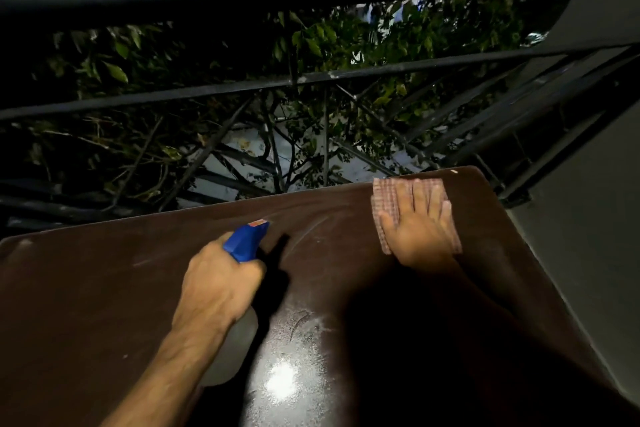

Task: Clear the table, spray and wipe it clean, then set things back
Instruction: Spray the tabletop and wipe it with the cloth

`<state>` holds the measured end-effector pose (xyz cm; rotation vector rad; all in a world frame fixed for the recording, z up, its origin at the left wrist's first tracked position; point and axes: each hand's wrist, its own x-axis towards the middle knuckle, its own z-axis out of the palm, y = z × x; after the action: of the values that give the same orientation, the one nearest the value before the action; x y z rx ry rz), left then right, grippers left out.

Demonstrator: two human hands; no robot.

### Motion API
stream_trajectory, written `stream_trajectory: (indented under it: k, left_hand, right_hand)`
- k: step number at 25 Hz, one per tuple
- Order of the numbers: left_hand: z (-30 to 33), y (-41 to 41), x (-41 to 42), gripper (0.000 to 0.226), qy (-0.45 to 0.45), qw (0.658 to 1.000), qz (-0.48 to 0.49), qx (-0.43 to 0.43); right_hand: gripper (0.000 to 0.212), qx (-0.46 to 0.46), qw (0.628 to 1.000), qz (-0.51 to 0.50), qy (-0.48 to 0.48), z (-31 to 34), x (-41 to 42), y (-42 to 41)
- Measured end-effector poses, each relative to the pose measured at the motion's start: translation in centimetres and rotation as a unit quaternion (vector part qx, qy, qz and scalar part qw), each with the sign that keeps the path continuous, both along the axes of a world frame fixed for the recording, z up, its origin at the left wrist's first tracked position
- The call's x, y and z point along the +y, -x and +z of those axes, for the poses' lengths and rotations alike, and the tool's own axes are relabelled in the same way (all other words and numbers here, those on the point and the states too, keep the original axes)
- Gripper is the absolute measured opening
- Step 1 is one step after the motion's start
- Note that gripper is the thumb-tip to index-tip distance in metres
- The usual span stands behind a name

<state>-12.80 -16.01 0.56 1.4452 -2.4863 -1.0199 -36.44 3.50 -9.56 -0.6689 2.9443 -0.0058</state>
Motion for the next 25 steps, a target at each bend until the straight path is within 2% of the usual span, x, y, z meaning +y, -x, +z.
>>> stream_trajectory:
  k: [3, 5, 8, 11, 13, 14, 17, 19, 23, 25]
  left_hand:
    - [-0.1, -0.3, -0.2, 0.017, 0.001, 1.0, -0.014, 0.012]
    - [-0.1, -0.9, -0.5, 0.02, 0.016, 0.999, -0.044, 0.017]
    - [-0.4, -2.1, -0.7, 0.026, 0.016, 0.995, -0.094, 0.025]
    - [-0.7, -2.9, -0.9, 0.021, -0.005, 0.994, -0.101, 0.051]
    - [-0.8, -3.0, -1.2, 0.021, 0.006, 0.995, -0.091, 0.05]
    - [-0.8, -3.0, -1.3, 0.032, 0.016, 0.995, -0.084, 0.046]
    - [-0.8, -3.2, -2.0, 0.049, 0.029, 0.998, -0.06, 0.018]
    - [-0.8, -3.9, -3.0, 0.047, 0.028, 0.998, -0.058, 0.0]
    - [-1.2, -6.7, -5.7, 0.042, 0.023, 0.996, -0.083, -0.027]
    - [-1.4, -8.0, -6.9, 0.04, 0.028, 0.996, -0.077, -0.028]
  right_hand:
    - [0.073, -0.024, 0.999, 0.032, 0.004, 0.5, -2.9, -1.2]
    - [0.07, -0.024, 0.992, 0.124, 0.007, 1.0, -4.8, -4.6]
    - [0.068, -0.012, 0.959, 0.276, 0.064, 1.5, -6.6, -11.9]
    - [0.058, -0.036, 0.933, 0.349, 0.077, 1.6, -6.7, -14.9]
    - [0.043, 0.022, 0.942, 0.329, 0.062, 1.2, -5.7, -12.8]
    - [0.047, 0.046, 0.958, 0.281, 0.047, 1.2, -4.9, -11.0]
    - [0.084, -0.012, 0.996, 0.091, -0.011, 1.5, -2.6, -5.0]
    - [0.081, -0.064, 0.998, 0.024, -0.01, 1.0, -2.6, -2.7]
    - [0.075, -0.052, 0.999, -0.009, 0.015, 1.3, -6.3, -3.9]
    - [0.075, -0.048, 0.998, 0.044, 0.008, 1.7, -9.2, -7.2]
